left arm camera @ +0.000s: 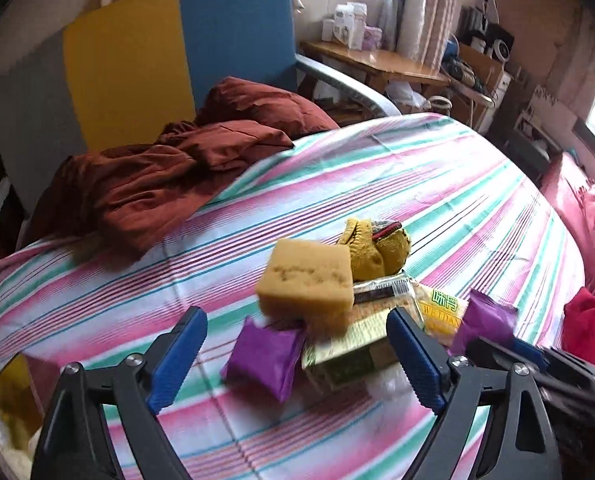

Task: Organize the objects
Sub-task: 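Grasp purple packet with right gripper while left gripper grasps yellow sponge, then carry yellow sponge and purple packet into gold tray and open both grippers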

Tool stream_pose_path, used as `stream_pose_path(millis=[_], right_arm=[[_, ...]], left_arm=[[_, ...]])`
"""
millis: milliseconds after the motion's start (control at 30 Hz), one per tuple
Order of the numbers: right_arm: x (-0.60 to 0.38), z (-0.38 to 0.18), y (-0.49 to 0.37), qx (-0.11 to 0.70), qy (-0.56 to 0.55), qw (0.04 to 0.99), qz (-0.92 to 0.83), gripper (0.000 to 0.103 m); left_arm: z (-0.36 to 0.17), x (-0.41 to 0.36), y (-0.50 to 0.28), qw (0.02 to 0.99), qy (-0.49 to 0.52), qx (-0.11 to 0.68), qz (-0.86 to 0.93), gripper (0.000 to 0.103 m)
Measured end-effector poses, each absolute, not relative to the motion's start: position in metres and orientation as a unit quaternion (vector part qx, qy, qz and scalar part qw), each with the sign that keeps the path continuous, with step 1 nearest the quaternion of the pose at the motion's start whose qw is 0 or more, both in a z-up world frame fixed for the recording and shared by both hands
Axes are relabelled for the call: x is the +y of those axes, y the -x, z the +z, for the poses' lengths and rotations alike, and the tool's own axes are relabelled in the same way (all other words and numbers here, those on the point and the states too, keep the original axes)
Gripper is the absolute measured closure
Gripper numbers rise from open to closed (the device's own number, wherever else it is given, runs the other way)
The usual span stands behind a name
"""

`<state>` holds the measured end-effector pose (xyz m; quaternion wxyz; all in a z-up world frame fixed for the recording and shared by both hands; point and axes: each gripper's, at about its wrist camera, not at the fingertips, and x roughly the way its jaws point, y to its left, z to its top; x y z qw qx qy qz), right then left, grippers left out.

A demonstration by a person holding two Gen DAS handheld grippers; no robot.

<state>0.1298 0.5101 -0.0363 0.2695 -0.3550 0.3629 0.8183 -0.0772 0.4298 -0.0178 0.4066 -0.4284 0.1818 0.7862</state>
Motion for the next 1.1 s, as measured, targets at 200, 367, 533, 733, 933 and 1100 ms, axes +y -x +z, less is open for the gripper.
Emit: stream_pose_path(millis=[200,367,533,733,933,1100], right_arm=[[0.511,-0.039,-0.131,0.377,0.354,0.26,0.815,0.069],[0.511,-0.04,-0.129,0.377,0.357,0.258,0.815,0.069],[0.511,-0.042,-0.127,0.371,0.365,0.263,0.812,0.069],[0.512,-0.04,-0.128,0.365,0.362,0.266,0.816,0.069],[0.501,-0.028,-0.124,0.344,0.343,0.242,0.84,0.069],[0.484,-0.018,-0.113,0.306,0.338,0.209,0.865,0.069]], left_arm=[[-0.041,0.457,0.087,0.4,0.434,0.219,0.777,0.01],[-0.056,0.472,0.101,0.399,0.455,0.213,0.767,0.012],[-0.065,0.479,0.103,0.417,0.462,0.212,0.753,0.04],[-0.031,0.448,0.078,0.432,0.434,0.185,0.768,0.042],[0.019,0.395,0.042,0.418,0.368,0.173,0.813,0.041],[0.048,0.352,0.017,0.401,0.325,0.166,0.84,0.04]])
